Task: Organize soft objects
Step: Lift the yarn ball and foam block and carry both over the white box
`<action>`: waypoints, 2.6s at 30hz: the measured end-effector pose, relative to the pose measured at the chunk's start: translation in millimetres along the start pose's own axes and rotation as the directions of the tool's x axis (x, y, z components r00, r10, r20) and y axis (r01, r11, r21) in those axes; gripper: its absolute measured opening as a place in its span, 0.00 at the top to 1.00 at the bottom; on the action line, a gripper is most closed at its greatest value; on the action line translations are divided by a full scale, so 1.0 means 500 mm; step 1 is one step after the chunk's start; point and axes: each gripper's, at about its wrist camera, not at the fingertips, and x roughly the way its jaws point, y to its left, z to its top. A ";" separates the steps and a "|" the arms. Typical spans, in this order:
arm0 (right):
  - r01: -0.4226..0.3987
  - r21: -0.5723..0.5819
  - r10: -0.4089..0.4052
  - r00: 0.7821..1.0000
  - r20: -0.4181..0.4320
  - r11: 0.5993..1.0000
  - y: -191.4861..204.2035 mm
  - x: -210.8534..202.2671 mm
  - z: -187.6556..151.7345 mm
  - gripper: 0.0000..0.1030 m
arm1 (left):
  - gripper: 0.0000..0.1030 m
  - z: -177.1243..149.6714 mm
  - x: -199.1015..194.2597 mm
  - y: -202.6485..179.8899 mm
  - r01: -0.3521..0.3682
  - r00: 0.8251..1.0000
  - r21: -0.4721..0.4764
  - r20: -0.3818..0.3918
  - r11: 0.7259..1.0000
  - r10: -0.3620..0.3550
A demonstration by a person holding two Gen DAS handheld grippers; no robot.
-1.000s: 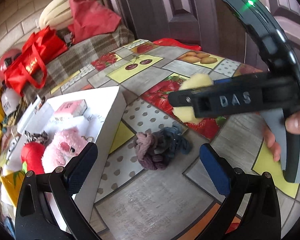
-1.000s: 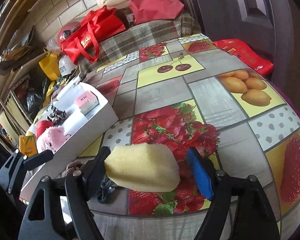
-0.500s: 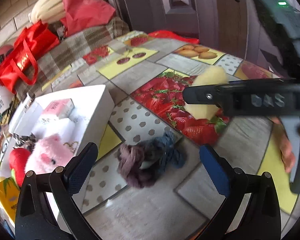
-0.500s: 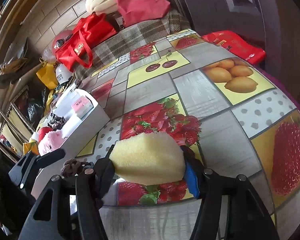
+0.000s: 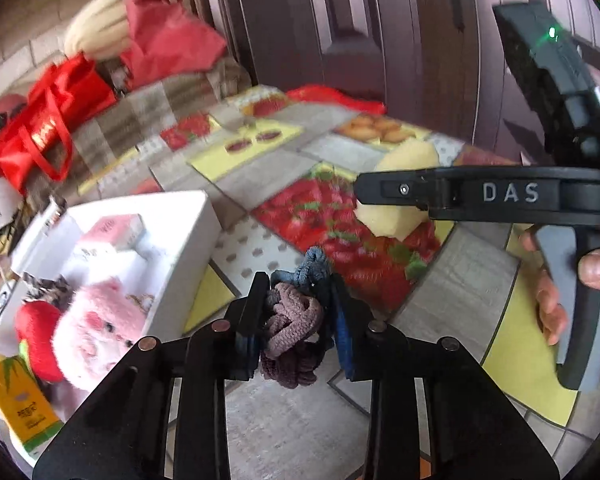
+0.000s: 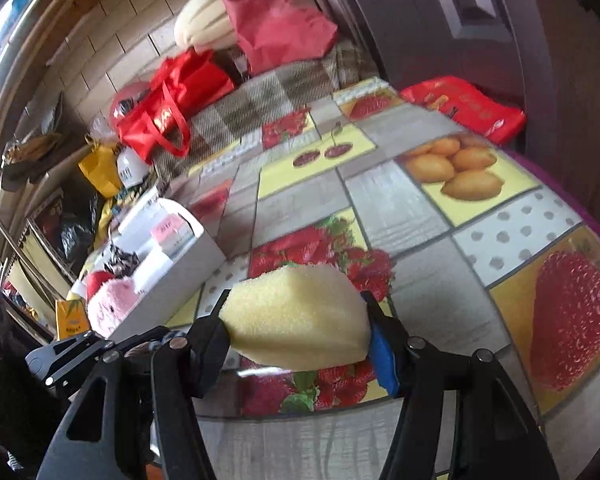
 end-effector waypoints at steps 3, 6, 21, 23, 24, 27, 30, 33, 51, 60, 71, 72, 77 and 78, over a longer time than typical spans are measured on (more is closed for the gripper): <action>0.009 -0.036 -0.006 0.998 0.061 0.999 0.018 -0.018 -0.001 0.41 | 0.72 -0.004 -0.033 0.010 -0.009 0.996 -0.027 0.083 1.000 0.011; 0.023 -0.083 -0.012 0.992 0.129 0.996 0.040 -0.038 -0.004 0.41 | 0.72 -0.013 -0.074 0.027 -0.022 0.983 -0.081 0.181 0.996 0.036; 0.122 -0.269 -0.032 0.948 0.317 0.956 0.125 -0.081 -0.035 0.41 | 0.72 -0.053 -0.162 0.044 -0.065 0.942 -0.145 0.319 0.987 0.109; 0.123 -0.281 -0.029 0.948 0.317 0.952 0.134 -0.079 -0.038 0.41 | 0.72 -0.059 -0.168 0.050 -0.067 0.940 -0.155 0.320 0.986 0.114; 0.122 -0.286 -0.027 0.948 0.317 0.950 0.137 -0.079 -0.040 0.41 | 0.72 -0.061 -0.170 0.055 -0.066 0.940 -0.164 0.320 0.984 0.116; 0.121 -0.296 -0.022 0.948 0.317 0.947 0.146 -0.077 -0.045 0.41 | 0.72 -0.065 -0.172 0.066 -0.059 0.941 -0.192 0.317 0.980 0.119; 0.118 -0.299 -0.018 0.949 0.316 0.947 0.153 -0.076 -0.049 0.41 | 0.72 -0.066 -0.172 0.073 -0.054 0.941 -0.209 0.316 0.976 0.120; 0.117 -0.299 -0.017 0.949 0.316 0.947 0.160 -0.076 -0.053 0.41 | 0.72 -0.067 -0.175 0.069 -0.060 0.938 -0.202 0.323 0.978 0.124; 0.078 -0.354 0.033 0.954 0.298 0.932 0.232 -0.046 -0.066 0.41 | 0.72 -0.105 -0.191 0.145 -0.127 0.937 -0.313 0.273 0.941 0.217; 0.035 -0.396 0.081 0.959 0.272 0.918 0.278 -0.024 -0.077 0.41 | 0.72 -0.125 -0.202 0.198 -0.186 0.928 -0.370 0.239 0.910 0.287; -0.005 -0.411 0.110 0.966 0.233 0.912 0.313 0.013 -0.072 0.41 | 0.71 -0.154 -0.198 0.277 -0.233 0.923 -0.469 0.168 0.852 0.345; -0.007 -0.410 0.111 0.967 0.231 0.912 0.316 0.017 -0.071 0.41 | 0.71 -0.156 -0.198 0.281 -0.238 0.922 -0.473 0.164 0.848 0.350; -0.013 -0.419 0.115 0.969 0.218 0.908 0.336 0.038 -0.066 0.41 | 0.71 -0.164 -0.198 0.303 -0.262 0.919 -0.495 0.135 0.829 0.371; -0.014 -0.421 0.115 0.970 0.215 0.907 0.340 0.042 -0.067 0.41 | 0.71 -0.166 -0.197 0.309 -0.269 0.918 -0.498 0.127 0.824 0.376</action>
